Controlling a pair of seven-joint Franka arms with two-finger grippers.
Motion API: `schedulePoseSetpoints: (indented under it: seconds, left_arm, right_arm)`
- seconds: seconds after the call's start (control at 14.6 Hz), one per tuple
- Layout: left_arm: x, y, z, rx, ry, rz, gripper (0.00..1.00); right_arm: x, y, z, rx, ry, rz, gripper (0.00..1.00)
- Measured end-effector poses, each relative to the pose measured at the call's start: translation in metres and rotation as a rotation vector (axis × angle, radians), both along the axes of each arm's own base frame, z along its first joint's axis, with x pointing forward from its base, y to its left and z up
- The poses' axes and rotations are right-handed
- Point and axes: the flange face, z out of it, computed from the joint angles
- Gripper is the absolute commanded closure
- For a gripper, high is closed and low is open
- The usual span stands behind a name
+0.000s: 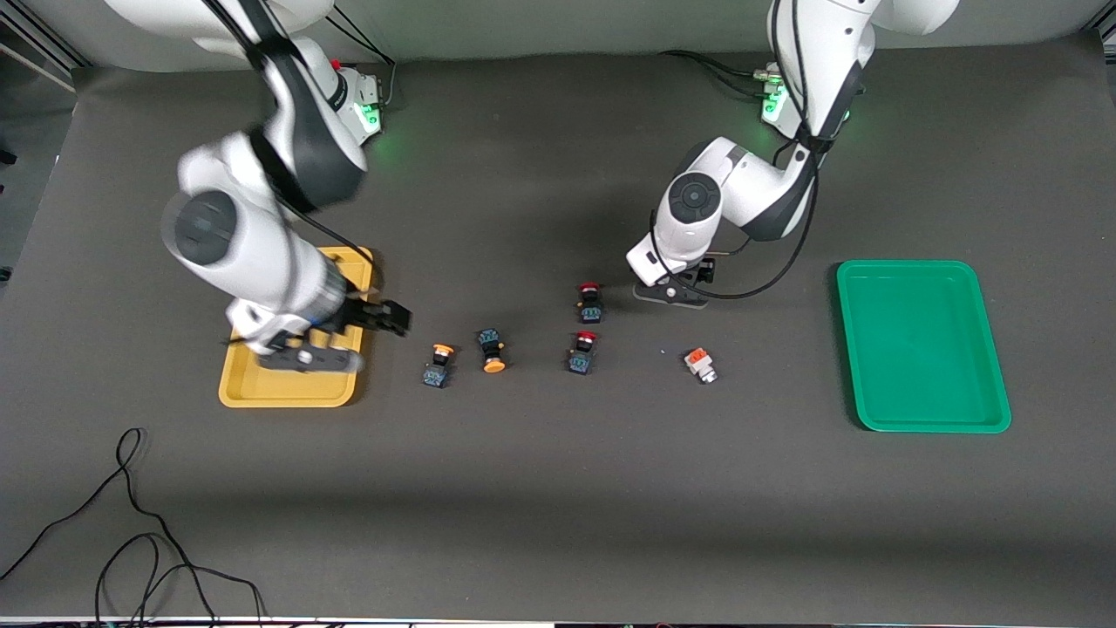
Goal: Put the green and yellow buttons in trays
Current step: 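Grasp the green-based button with the left gripper while the right gripper grasps yellow button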
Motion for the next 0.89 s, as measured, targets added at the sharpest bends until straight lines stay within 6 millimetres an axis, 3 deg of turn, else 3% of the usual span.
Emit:
schedulePoseSetpoints:
  seconds: [0.14,0.27,0.34,0.41,0.62,0.89]
  left_arm:
    - [-0.004,-0.004,-0.007,0.004,0.003,0.011,0.04]
    - [-0.005,-0.004,-0.011,0.006,0.004,0.017,0.56]
    - [-0.005,-0.003,-0.012,0.007,0.005,0.021,0.68]
    - [-0.004,-0.003,-0.012,0.008,0.005,0.027,0.71]
    - [-0.003,-0.002,-0.012,0.011,0.003,0.051,0.97]
    - [0.001,-0.002,-0.008,0.012,0.003,0.077,0.97]
  right_arm:
    - [0.008,0.004,-0.04,-0.004,-0.006,-0.009,0.0]
    - [0.016,0.002,-0.078,-0.007,-0.02,-0.019,0.0]
    - [0.02,0.002,-0.097,-0.008,-0.027,-0.025,0.0]
    - [0.022,0.003,-0.114,-0.008,-0.035,-0.034,0.0]
    - [0.026,0.003,-0.158,-0.008,-0.056,-0.059,0.0]
    - [0.023,0.003,-0.202,-0.019,-0.046,-0.064,0.0]
